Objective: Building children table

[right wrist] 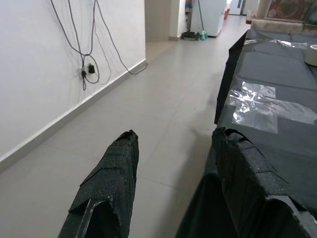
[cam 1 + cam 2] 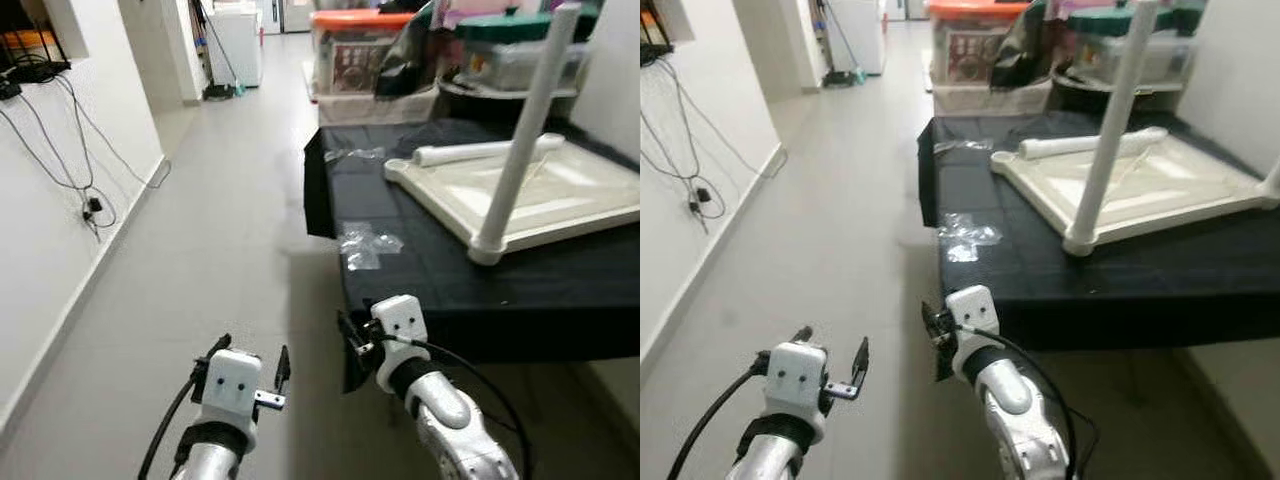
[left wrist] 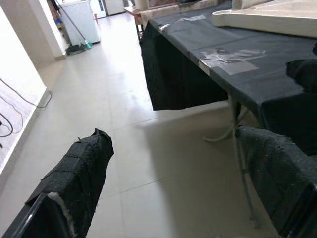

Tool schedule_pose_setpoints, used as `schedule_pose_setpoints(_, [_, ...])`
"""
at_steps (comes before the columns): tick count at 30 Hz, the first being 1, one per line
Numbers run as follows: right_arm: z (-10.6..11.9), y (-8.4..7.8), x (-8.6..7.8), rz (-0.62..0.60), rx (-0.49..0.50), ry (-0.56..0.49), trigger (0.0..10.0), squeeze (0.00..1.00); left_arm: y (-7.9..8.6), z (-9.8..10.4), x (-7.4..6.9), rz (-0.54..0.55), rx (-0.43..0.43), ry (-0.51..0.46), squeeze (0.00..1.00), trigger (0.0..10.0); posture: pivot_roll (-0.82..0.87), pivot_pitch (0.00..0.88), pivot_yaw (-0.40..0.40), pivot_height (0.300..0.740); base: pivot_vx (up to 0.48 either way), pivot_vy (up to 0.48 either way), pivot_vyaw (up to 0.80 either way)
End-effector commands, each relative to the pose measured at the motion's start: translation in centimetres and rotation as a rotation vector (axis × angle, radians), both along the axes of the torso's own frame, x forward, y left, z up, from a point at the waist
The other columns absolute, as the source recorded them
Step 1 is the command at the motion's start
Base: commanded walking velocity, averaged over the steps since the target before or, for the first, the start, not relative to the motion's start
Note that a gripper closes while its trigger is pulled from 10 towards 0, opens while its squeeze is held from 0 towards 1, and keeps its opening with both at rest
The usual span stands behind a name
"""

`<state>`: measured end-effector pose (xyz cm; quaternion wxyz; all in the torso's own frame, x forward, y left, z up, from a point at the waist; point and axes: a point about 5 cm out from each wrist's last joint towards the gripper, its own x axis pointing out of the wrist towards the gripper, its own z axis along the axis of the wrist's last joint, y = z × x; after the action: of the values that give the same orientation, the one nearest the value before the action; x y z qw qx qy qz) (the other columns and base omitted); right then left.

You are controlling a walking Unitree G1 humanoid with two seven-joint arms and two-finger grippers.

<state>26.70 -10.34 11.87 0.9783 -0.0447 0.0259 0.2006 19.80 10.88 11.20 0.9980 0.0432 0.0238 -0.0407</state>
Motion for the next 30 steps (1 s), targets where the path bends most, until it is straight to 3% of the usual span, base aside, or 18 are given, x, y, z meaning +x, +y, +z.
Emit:
schedule_pose_setpoints(1, [-0.03, -0.12, -0.1, -0.003, 0.007, 0.002, 10.0, 0.0, 0.01, 0.03, -0.08, 0.0, 0.004, -0.011, 0.0, 10.0, 0.05, 0.0, 0.01, 0.74, 0.292, 0.0, 0.0])
schedule_pose_setpoints(30, [0.06, -0.11, -0.03, 0.011, 0.006, -0.009, 10.0, 0.0, -0.17, -0.08, -0.2, -0.007, 0.003, -0.011, 0.0, 10.0, 0.05, 0.0, 0.008, 0.74, 0.315, 0.0, 0.0])
